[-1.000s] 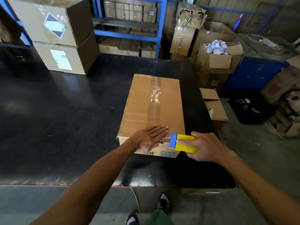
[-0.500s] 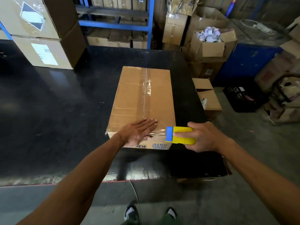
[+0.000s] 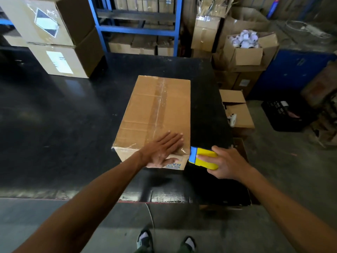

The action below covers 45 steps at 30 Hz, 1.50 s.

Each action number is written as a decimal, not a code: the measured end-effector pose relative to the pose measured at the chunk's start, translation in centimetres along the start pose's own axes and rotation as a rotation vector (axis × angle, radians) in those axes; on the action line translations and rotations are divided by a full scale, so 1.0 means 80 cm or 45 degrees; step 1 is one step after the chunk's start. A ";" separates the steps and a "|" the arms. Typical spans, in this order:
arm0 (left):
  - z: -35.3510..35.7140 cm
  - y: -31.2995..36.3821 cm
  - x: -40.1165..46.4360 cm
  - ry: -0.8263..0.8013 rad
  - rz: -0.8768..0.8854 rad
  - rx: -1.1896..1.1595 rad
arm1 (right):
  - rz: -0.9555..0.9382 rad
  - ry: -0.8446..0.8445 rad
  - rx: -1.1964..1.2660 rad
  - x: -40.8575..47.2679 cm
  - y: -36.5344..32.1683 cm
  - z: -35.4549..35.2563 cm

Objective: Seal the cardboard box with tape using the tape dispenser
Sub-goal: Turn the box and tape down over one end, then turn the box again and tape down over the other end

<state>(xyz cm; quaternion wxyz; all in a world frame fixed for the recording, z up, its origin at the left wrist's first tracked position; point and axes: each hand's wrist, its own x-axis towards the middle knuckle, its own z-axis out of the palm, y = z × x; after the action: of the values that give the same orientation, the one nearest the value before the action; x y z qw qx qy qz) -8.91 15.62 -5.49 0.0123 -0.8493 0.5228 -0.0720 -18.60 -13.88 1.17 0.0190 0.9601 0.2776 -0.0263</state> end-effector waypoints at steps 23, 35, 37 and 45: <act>0.018 0.093 0.089 -0.044 -0.788 -0.066 | 0.477 -0.083 -0.032 -0.014 0.023 0.031; -0.006 0.085 0.106 -0.144 -1.477 -0.419 | 0.627 0.284 0.393 0.017 0.023 0.019; -0.007 0.079 0.089 -0.158 -1.409 -0.409 | 0.684 0.323 0.500 0.026 0.024 0.015; -0.046 -0.022 -0.050 -0.505 -1.003 -0.380 | 0.973 0.534 1.222 0.091 0.028 -0.009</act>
<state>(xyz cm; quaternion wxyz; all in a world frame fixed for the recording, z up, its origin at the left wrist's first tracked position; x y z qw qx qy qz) -9.57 20.18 -2.11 -0.0386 -0.9730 0.1527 0.1687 -11.26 -11.85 1.52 -0.4589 0.8778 -0.1285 0.0493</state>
